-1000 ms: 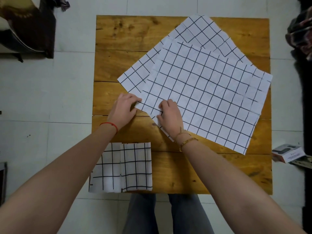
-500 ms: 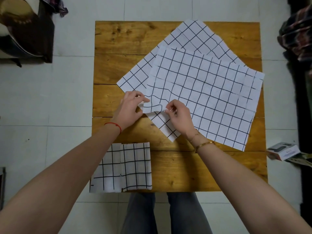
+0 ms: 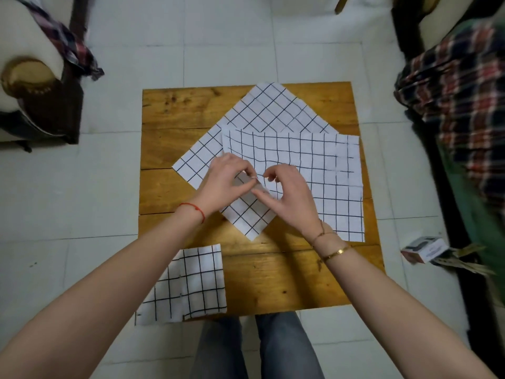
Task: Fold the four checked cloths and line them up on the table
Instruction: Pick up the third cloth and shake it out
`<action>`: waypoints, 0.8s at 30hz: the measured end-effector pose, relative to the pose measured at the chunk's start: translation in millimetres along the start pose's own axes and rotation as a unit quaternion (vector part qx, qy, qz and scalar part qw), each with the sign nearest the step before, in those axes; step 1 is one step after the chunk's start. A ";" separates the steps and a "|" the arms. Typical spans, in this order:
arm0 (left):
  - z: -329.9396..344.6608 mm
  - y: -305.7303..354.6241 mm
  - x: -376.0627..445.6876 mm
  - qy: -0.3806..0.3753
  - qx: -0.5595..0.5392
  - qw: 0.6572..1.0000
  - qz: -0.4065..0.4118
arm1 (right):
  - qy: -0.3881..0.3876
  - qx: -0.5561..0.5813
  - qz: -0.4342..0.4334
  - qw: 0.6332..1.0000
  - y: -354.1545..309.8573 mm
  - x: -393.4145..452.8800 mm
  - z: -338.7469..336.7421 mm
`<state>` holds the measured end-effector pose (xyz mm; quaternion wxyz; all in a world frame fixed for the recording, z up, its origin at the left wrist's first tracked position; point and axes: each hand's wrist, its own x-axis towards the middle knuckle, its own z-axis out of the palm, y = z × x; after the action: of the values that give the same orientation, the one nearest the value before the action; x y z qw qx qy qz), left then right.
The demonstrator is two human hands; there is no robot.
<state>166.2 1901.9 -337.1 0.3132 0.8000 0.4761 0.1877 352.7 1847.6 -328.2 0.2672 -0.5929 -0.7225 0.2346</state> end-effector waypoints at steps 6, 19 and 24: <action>-13.2 47.5 12.9 -0.006 -0.007 1.000 0.022 | 0.025 -0.026 -0.025 0.999 -10.6 -3.1 -52.2; -71.3 114.2 17.9 0.060 0.069 0.995 -0.031 | 0.132 0.073 -0.001 0.989 -18.7 13.6 -199.0; -108.5 135.7 17.9 0.097 0.103 0.990 -0.027 | 0.178 0.081 0.013 0.981 -9.7 19.7 -238.8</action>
<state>197.3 1905.0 -165.2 0.1866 0.7930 0.5421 0.2063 501.2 1870.4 -141.3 0.4357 -0.6111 -0.6341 0.1864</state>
